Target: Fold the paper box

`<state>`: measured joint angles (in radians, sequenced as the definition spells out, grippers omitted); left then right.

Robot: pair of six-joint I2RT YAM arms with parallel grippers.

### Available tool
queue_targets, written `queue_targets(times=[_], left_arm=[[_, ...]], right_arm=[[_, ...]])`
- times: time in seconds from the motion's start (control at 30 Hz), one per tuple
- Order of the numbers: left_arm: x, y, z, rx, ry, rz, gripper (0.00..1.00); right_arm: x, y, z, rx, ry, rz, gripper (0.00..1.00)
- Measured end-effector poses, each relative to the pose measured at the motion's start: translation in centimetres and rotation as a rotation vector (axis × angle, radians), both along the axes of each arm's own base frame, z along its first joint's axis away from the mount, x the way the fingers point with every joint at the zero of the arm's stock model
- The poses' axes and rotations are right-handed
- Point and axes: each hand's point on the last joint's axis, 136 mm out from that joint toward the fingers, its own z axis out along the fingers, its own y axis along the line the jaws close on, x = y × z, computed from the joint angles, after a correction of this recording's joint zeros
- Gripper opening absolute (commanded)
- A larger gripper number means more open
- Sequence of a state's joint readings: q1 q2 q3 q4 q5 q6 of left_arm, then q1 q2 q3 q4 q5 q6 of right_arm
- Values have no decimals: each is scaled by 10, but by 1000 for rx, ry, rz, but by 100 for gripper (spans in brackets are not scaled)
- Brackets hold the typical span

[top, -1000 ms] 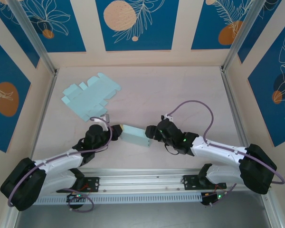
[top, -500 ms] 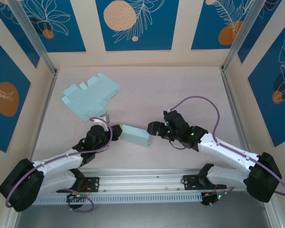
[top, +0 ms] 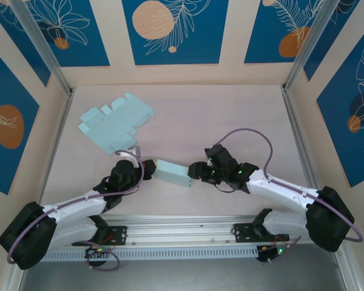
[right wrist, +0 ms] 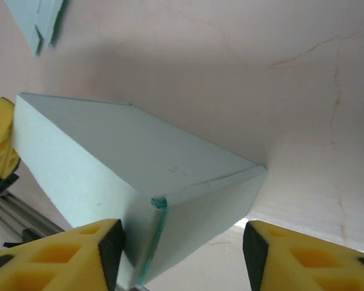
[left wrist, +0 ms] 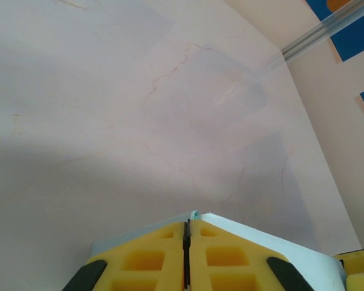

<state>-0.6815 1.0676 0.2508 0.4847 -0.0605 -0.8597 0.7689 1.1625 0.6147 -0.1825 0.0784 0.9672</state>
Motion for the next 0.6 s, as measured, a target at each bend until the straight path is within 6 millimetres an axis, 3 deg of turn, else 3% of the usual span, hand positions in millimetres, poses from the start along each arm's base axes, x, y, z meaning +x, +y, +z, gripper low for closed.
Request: queue_targets(times=[0.17,0.6], left_arm=[[0,1,0,-3,2,7,9],[-5,2,-1,-35,5,34,8]], right_arm=[[4,8,2,71,-10,-3,32],[3,13,2,92,-61,-8,32]])
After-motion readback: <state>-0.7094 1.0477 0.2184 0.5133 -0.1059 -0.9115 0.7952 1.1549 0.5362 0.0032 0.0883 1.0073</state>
